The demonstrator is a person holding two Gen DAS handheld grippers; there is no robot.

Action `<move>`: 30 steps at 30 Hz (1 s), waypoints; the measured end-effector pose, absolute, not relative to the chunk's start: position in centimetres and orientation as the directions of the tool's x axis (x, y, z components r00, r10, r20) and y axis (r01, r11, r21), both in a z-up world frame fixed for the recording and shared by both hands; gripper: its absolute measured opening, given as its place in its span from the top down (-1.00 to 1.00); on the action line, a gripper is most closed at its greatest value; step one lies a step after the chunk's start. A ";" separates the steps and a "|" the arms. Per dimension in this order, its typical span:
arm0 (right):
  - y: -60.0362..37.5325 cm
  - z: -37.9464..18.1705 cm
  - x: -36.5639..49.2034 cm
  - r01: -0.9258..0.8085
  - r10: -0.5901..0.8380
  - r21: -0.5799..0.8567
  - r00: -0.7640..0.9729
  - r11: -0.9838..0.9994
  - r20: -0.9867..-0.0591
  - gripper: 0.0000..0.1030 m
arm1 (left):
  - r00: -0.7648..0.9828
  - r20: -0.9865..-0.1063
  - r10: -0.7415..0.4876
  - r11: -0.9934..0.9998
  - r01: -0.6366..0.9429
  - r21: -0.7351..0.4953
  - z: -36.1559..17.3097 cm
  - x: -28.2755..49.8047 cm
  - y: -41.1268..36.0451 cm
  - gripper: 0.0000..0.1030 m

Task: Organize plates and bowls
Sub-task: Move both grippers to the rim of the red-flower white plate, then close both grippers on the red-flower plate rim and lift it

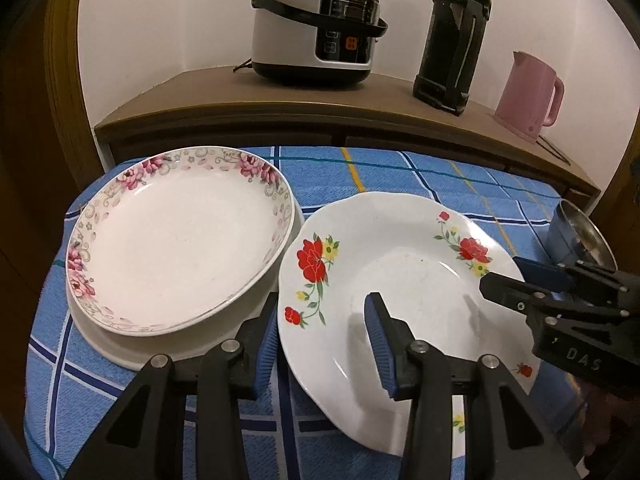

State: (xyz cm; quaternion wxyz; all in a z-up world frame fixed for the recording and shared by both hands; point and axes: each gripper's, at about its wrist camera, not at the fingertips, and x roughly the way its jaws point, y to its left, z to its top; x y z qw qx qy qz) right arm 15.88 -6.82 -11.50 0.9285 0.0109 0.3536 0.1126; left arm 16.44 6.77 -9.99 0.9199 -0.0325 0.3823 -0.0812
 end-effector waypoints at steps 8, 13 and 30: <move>-6.9 -12.3 15.2 -0.231 0.262 0.128 0.763 0.964 -0.591 0.43 | 0.733 -0.658 -0.170 0.984 0.098 -0.146 -9.5 15.7 7.6 0.13; -7.5 -12.1 14.8 -0.236 0.282 0.155 0.777 0.959 -0.563 0.43 | 0.735 -0.657 -0.166 0.985 0.092 -0.146 -9.5 15.9 7.5 0.13; -7.5 -10.5 13.7 -0.282 0.336 0.183 0.802 0.942 -0.495 0.43 | 0.799 -0.576 -0.176 0.977 0.071 -0.200 -8.8 14.6 8.8 0.13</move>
